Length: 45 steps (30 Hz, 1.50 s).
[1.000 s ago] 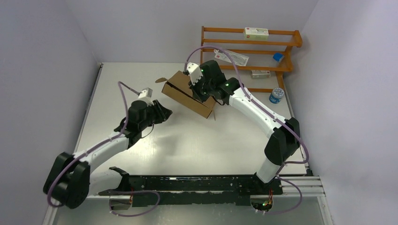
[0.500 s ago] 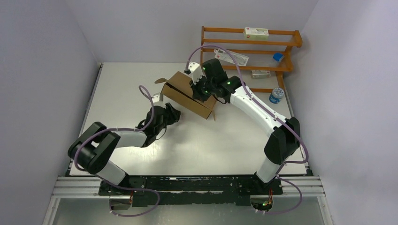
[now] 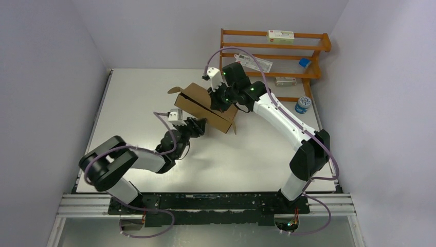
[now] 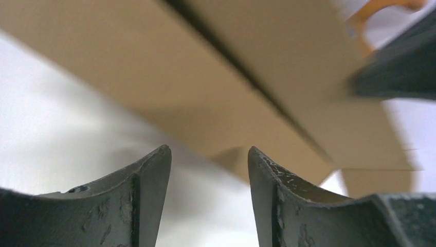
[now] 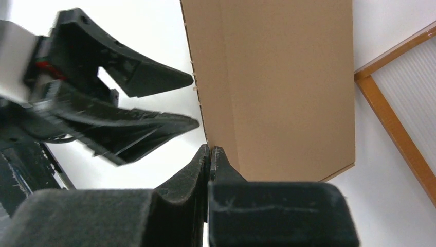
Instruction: Fold the paper box
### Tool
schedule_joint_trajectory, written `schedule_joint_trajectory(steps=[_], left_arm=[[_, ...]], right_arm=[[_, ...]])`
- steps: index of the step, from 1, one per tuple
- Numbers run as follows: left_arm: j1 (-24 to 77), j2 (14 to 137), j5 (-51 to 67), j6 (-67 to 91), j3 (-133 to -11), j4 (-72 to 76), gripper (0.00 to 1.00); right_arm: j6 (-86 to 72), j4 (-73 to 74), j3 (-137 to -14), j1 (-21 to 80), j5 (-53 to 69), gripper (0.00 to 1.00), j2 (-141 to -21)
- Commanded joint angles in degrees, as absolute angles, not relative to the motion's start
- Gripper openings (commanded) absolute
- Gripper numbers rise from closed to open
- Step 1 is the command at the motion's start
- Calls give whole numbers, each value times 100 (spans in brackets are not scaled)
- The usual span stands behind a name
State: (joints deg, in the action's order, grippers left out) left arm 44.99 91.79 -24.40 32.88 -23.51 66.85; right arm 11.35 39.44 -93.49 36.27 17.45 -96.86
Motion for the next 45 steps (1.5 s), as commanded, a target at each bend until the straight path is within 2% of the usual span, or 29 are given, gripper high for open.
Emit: schedule_joint_trajectory(steps=[1, 8, 11, 15, 20, 33, 36, 45], left_arm=[[4752, 8427, -2661, 2977, -2315, 7506, 62], [4984, 7369, -2886, 3144, -1780, 6871, 60], [4965, 6828, -3518, 4123, -1549, 5518, 59], [4933, 6375, -3560, 4436, -1468, 4472, 51], [4864, 6763, -3974, 4503, -1842, 3494, 43], [4767, 8161, -3420, 4070, -2721, 4596, 50], [4842, 8090, -3424, 4013, -2536, 5315, 51], [5134, 7053, -3107, 4150, -2071, 5365, 54]], right_arm=[[1051, 4307, -9670, 3626, 1945, 0, -9573], [1056, 4511, -9941, 3622, 1866, 0, -9707], [1055, 4488, -9973, 3623, 1870, 0, -9682], [1085, 4678, -10207, 3630, 1913, 0, -9739], [1079, 4808, -10311, 3627, 2099, 0, -9733], [1212, 5295, -10422, 3751, 2352, 0, -9794], [1192, 5396, -10497, 3805, 2302, 0, -9830], [1239, 5621, -10703, 3843, 2601, 1, -10047]])
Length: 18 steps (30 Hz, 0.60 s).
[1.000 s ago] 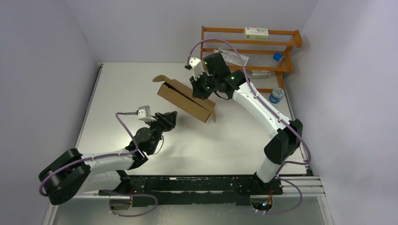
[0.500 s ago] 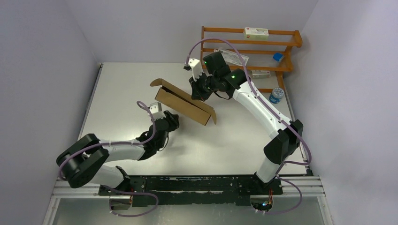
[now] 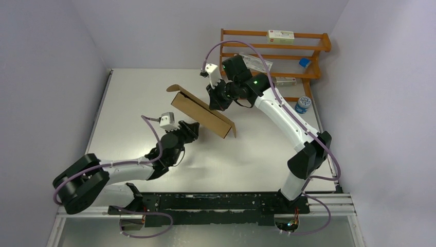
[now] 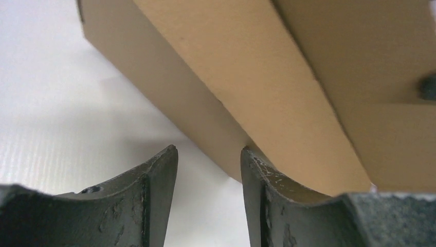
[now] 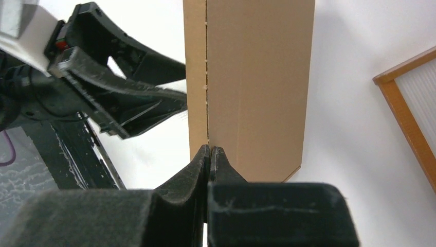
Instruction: Fold the paper box
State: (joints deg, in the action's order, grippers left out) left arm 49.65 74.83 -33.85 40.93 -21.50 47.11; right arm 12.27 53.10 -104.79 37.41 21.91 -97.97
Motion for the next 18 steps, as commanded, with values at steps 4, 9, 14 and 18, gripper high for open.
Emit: schedule_joint_trajectory(steps=[4, 9, 14, 18], left_arm=[[5183, 7050, -2974, 4315, -2030, 5043, 55], [5183, 7271, -3075, 4441, -1857, 5334, 54], [5177, 7028, -3213, 4159, -2125, 4640, 55], [5163, 6829, -3333, 3928, -2362, 4077, 56]], right_arm=[[1324, 5775, -10794, 3891, 2346, 1, -10362], [1556, 5879, -11016, 3966, 2109, 1, -10731], [1568, 5789, -11213, 3981, 1593, 4, -10824], [1510, 5476, -11105, 3988, 1217, 4, -10641]])
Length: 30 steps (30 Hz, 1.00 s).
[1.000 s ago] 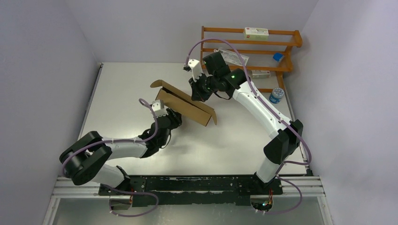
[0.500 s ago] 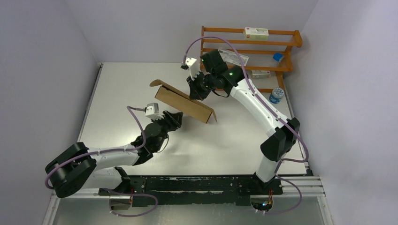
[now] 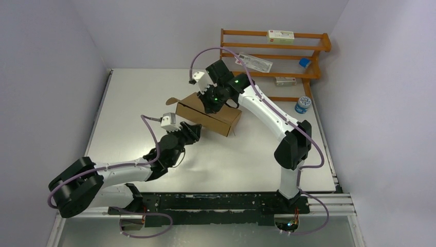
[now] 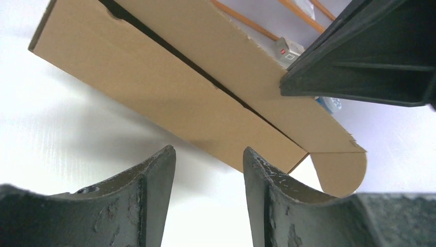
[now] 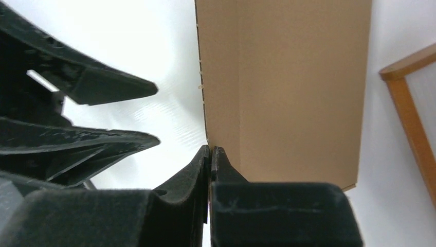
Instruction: Fold the paper box
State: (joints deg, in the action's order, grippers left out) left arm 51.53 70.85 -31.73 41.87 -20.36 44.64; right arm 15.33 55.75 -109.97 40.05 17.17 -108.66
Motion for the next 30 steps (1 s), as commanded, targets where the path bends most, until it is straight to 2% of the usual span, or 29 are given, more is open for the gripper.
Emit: schedule_joint_trajectory(steps=[1, 6, 10, 14, 20, 30], left_arm=[[5161, 6758, -3319, 3928, -2331, 4112, 56], [5023, 6353, -3352, 3953, -2485, 3300, 57], [4634, 6546, -2938, 4040, -2477, 2963, 57], [4540, 6928, -2880, 4048, -2254, 3378, 51], [4474, 8040, -2805, 3807, -2604, 3758, 48], [4457, 9576, -2445, 3564, -3799, 4876, 51]], right_arm=[[1496, 5413, -11070, 3990, 1151, 2, -10603], [1543, 5121, -10706, 4001, 941, 0, -10292], [1552, 4920, -10636, 3966, 1025, 0, -10125], [1586, 4907, -10750, 3941, 942, 0, -10182], [1680, 5034, -10898, 3807, 890, 0, -10410], [1741, 4996, -11074, 3376, 898, 0, -10594]])
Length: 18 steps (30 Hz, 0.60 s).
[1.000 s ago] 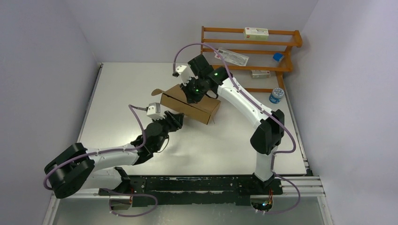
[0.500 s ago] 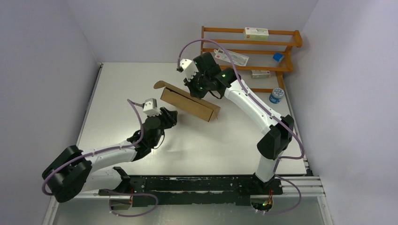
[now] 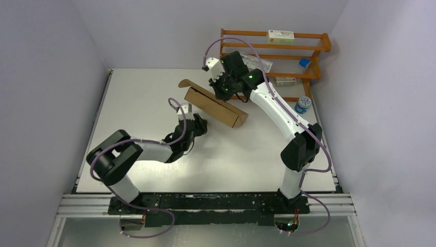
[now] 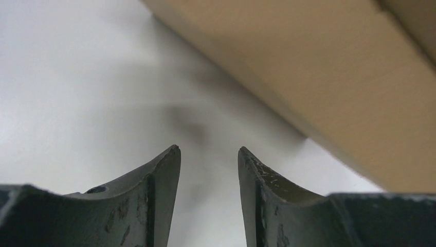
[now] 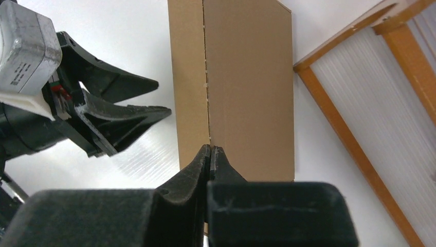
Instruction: Fold the paper box
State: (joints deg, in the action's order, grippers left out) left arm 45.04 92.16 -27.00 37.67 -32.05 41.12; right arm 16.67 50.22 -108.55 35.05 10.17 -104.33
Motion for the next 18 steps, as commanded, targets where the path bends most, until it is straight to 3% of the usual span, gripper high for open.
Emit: schedule_joint_trajectory(steps=[1, 4, 18], left_arm=[[4464, 9695, -2424, 3537, -3940, 4920, 52], [4460, 10032, -2338, 3405, -4348, 5002, 54], [4406, 10418, -1858, 3067, -5365, 4817, 56]], right_arm=[[1740, 5007, -11094, 3341, 880, 0, -10619], [1695, 4958, -11069, 3277, 670, 0, -10622], [1760, 4171, -10245, 3243, 94, 25, -10260]])
